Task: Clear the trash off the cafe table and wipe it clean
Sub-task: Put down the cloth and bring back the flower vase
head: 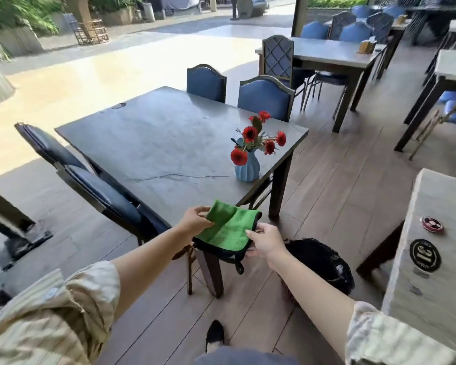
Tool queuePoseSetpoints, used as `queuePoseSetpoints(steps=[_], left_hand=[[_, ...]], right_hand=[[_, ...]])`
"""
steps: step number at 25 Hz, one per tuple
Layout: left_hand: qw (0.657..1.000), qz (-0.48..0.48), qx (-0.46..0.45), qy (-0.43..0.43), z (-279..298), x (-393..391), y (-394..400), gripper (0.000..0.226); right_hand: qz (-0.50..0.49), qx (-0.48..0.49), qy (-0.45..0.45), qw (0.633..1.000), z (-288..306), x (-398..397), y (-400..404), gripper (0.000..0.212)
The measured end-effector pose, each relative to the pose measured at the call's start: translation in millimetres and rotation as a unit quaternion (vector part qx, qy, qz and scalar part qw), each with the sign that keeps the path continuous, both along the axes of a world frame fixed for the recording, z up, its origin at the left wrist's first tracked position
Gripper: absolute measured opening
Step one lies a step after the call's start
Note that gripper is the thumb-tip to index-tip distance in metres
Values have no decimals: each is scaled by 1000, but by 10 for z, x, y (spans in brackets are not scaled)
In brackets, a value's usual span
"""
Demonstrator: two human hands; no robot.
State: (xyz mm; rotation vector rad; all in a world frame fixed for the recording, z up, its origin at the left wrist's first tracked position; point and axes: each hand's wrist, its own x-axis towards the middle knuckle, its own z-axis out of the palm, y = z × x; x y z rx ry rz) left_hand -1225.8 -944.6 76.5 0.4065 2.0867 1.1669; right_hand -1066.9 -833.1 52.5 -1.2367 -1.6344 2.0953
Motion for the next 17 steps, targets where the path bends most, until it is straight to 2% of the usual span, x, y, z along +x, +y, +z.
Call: queuePoseSetpoints(steps=[4,7,9,12,13,15,17], left_hand=[[998,29,34,-47,-162,-933,473,42],[998,35,25,-50,-356,-1547,864,43],[998,21,6,-58,-501,-1776,1039,44],[998,13,14,-60,-766,-1947,1160,41],[999,14,10,-41,-841,-1965,1168,38],[997,10,-46,67,-969,-1967,1138,35],[974,-20,-105,198,-1052,-1949,1071,35]], right_hand=[[-48,21,-23,998,-232,-905,302,9],[-78,50,-57,994,-414,-1454,575,8],[-101,15,-75,992,-573,-1681,724,16],[-122,0,-132,984,-705,-1847,821,11],[-131,24,-164,977,-728,-1861,858,11],[-164,122,-209,956,-679,-1877,967,5],[-195,224,-216,930,-547,-1949,1151,19]])
